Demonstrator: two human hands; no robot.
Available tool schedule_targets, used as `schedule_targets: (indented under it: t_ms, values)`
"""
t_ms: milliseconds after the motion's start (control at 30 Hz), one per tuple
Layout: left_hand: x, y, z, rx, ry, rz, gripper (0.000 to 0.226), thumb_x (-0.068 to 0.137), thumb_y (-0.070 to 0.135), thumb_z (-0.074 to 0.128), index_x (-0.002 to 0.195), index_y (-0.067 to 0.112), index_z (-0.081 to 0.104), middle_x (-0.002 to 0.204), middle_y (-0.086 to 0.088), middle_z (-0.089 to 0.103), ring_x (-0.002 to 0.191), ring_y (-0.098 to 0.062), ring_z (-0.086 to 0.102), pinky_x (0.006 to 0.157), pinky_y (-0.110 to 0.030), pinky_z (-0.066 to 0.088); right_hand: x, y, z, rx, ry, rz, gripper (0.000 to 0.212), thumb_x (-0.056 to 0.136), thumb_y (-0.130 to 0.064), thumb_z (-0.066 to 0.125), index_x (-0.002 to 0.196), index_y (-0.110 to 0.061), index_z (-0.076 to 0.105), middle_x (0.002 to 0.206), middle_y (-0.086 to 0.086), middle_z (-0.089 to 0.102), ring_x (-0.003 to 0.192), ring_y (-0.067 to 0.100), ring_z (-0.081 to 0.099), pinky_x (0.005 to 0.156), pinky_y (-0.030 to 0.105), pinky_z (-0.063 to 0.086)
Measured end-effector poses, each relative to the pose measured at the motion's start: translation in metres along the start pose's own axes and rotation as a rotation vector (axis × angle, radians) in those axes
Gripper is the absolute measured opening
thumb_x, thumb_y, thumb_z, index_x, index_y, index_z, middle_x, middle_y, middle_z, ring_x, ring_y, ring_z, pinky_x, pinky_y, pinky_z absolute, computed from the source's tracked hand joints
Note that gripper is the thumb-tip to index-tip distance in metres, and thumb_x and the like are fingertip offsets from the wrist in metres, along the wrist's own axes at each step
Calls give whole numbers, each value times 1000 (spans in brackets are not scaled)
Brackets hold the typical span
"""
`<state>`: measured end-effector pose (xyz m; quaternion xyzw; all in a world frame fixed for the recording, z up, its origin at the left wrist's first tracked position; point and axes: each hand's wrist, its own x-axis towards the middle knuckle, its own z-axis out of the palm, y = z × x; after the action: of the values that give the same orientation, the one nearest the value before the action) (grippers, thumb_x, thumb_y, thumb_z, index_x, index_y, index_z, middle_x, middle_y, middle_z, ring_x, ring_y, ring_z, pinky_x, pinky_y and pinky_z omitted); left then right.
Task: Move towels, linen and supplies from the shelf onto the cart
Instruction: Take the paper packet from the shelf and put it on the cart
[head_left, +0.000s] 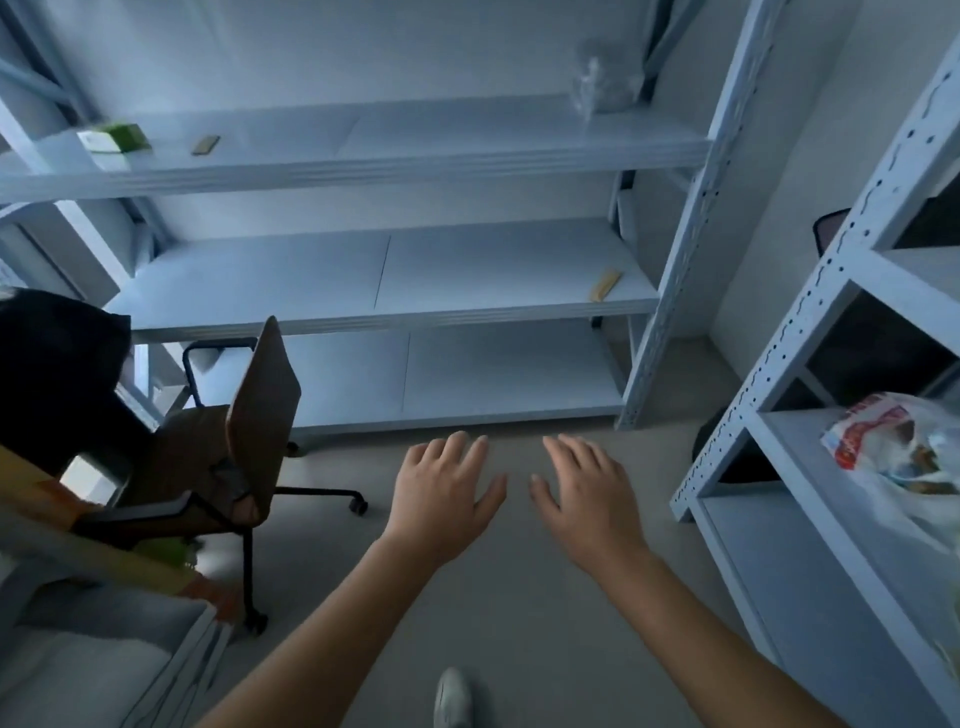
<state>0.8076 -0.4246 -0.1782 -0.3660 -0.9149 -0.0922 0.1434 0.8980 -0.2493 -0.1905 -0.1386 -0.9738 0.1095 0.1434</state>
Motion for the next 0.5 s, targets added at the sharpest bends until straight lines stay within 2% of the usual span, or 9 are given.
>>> schedule_targets:
  t_ms: [100,300,500]
  values:
    - [69,-21,33,-17,7,7,48,95,54,39,118,18,61,107,0,64,91,-26,62,83,-39,45,67,20,24,-12,-14,24,60,92,-48,33,135,-12,56,135,6,59,127,26,51,104,43,44]
    - [210,-58,85,-63,-17,99,50,94,55,41,121,18,62,111,-2,66,92,-28,64,80,-41,48,192,58,48,-59,-23,117,58,91,-48,34,134,-15,55,132,2,59,125,23,51,101,42,44]
    - [350,-50,122,-109,8,224,47,94,52,44,118,17,64,111,-6,67,91,-31,65,79,-41,49,296,115,48,-76,25,219,56,92,-50,33,130,-14,56,125,2,61,119,24,54,93,42,48]
